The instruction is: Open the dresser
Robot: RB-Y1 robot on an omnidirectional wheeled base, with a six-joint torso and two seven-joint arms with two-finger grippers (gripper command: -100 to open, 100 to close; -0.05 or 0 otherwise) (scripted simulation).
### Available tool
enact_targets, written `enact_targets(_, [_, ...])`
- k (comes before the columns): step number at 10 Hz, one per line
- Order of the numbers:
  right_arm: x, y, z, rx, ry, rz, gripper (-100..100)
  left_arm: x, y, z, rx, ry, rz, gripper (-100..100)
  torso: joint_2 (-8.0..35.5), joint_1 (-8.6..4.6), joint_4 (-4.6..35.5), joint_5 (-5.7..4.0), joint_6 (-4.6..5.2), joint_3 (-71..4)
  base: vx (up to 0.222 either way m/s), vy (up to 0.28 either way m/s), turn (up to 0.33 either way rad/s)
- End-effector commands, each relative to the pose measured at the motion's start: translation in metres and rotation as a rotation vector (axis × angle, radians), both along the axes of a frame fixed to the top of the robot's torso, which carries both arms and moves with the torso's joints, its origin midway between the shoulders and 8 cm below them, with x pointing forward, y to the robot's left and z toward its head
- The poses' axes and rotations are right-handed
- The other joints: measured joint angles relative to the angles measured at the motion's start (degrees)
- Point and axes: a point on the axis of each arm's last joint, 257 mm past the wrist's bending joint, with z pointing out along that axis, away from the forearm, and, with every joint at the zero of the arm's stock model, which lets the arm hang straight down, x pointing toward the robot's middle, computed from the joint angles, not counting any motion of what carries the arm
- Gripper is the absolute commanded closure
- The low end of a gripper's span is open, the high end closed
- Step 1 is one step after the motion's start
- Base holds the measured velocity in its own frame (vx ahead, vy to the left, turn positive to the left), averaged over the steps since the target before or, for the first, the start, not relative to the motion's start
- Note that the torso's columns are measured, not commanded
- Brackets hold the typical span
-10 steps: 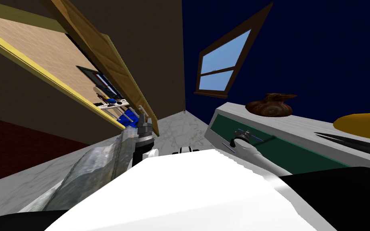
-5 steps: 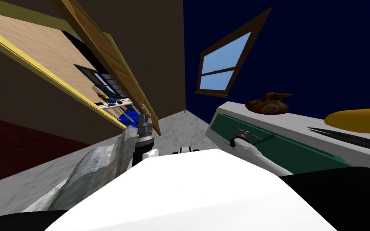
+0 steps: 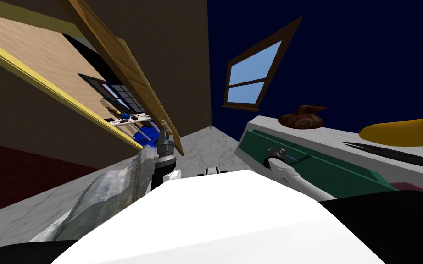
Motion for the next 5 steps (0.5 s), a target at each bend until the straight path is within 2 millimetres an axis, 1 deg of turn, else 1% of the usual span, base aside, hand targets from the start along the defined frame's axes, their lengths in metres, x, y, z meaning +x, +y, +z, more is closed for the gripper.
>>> enact_targets(1, [0.003,0.007,0.001,-0.001,-0.001,0.027,100,0.000,0.000,0.000,0.000,0.000,0.000,0,0.2,0.02,0.1,0.04,-0.01,0.1,0.043,0.080,-0.151])
enact_targets(2, [0.007,0.014,0.003,-0.002,-0.003,0.055,100,0.000,0.000,0.000,0.000,0.000,0.000,0,0.5,0.51,0.2,0.44,0.39,0.2,0.064,0.147,-0.241])
enact_targets(3, [0.009,0.018,0.004,-0.002,-0.004,0.069,100,0.000,0.000,0.000,0.000,0.000,0.000,0,0.6,0.70,0.2,0.36,0.41,0.4,0.043,0.152,-0.239])
enact_targets(5, [0.014,0.029,0.007,-0.003,-0.007,0.112,100,0.000,0.000,0.000,0.000,0.000,0.000,0,0.7,0.39,0.4,0.45,0.33,0.4,0.009,0.130,-0.191])
